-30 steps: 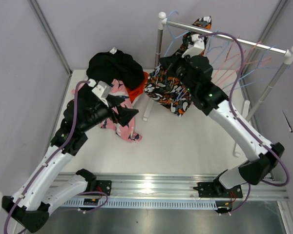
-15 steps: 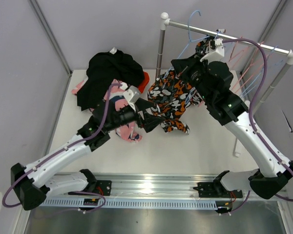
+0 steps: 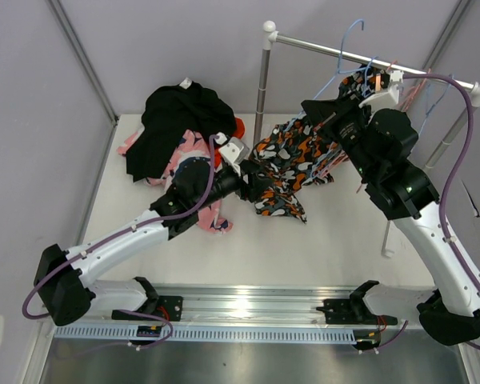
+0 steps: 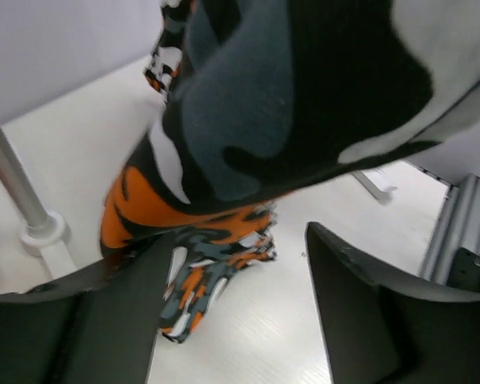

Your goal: Remove the shorts from the hanger

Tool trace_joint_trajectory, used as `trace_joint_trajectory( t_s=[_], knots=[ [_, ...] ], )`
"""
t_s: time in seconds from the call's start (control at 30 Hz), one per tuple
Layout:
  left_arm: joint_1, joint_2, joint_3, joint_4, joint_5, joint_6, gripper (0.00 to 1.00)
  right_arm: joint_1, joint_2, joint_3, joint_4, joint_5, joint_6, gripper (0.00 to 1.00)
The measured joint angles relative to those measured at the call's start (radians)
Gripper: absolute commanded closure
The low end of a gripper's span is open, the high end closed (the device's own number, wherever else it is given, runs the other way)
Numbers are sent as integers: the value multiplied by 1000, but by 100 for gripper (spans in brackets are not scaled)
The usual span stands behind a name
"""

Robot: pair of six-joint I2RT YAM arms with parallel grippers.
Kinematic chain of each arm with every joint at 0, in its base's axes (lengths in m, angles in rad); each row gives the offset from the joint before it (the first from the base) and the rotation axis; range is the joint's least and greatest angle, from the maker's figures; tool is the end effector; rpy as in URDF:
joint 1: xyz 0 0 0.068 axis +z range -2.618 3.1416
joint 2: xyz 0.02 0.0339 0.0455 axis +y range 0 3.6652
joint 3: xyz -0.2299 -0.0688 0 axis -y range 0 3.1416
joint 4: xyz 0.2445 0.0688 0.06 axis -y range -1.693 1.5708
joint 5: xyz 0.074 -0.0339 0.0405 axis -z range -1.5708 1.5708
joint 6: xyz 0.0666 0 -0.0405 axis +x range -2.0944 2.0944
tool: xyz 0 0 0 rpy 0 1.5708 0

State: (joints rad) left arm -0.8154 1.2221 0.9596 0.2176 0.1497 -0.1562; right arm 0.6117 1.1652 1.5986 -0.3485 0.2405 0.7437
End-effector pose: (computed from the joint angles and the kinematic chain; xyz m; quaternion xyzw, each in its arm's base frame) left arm 0.2210 -0.2491 0.3178 0.2822 0.6653 -0.3696 0.5842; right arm 0.2254 0.1387 0.4936 0.1324 0.6643 0.3952 0.6205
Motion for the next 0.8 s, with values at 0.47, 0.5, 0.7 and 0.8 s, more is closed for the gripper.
trace_joint_trajectory(
  t_s=[0.47, 0.5, 0.7, 0.8],
  knots=[
    [-1, -69, 0, 88, 42, 10, 1, -46, -2, 0, -29, -69, 46, 100],
    [-1, -78, 0, 97, 47, 10, 1, -48, -2, 0, -29, -73, 48, 100],
    [-1, -78, 0, 113, 74, 17, 1, -58, -2, 0, -29, -92, 54, 100],
    [-1, -58, 0, 114, 83, 19, 22, -61, -2, 0, -29, -98, 61, 100]
  ],
)
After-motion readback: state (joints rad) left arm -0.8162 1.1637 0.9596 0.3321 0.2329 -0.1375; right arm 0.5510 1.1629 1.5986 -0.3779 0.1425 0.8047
